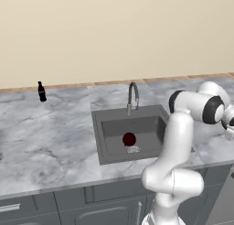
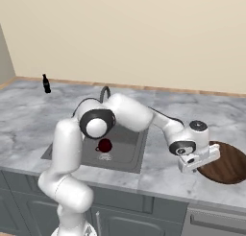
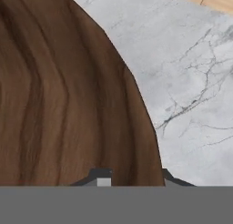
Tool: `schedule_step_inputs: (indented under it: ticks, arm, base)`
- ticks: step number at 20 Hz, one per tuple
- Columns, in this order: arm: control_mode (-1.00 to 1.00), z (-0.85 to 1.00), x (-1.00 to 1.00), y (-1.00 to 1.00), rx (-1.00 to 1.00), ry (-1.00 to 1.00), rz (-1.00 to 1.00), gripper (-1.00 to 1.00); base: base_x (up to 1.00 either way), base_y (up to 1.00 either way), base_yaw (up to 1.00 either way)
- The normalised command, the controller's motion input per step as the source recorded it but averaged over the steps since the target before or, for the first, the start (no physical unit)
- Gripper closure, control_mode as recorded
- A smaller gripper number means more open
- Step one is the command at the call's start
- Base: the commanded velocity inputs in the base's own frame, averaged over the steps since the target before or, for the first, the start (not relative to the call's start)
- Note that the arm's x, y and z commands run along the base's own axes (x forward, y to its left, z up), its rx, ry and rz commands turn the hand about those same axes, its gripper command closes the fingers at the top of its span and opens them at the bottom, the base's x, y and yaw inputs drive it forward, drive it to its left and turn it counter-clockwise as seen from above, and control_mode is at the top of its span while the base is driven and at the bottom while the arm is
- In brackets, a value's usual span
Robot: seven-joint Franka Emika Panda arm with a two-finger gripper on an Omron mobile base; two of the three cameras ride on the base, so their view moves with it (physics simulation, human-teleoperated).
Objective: Pick the mug and place it in the sink. Pick the bowl and place it in the open cabinet and then close the cabinet.
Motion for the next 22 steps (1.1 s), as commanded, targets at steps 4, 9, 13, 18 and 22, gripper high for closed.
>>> schedule_step_inputs:
  ticks: [4,9,13,18,22]
  arm:
    - [-1.0,0.27,-0.54,0.03,-0.04,-0.41,0.0,1.0]
    - [-1.0,1.0,-0.57,0.44,-0.05,-0.41,0.06,1.0]
    - [-1.0,1.0,-0.18,0.78,-0.13,-0.24,0.24,1.0]
    - [-1.0,1.0,-0.04,0.74,-0.3,-0.02,0.3,1.0]
    - [-1.0,1.0,0.0,0.79,-0.3,0.06,0.27,1.0]
  base:
    - [0.0,0.0,0.0]
    - [0.0,0.0,0.0]
    - [0.0,0.0,0.0]
    - [0.0,0.0,0.0]
    - [0.0,0.0,0.0]
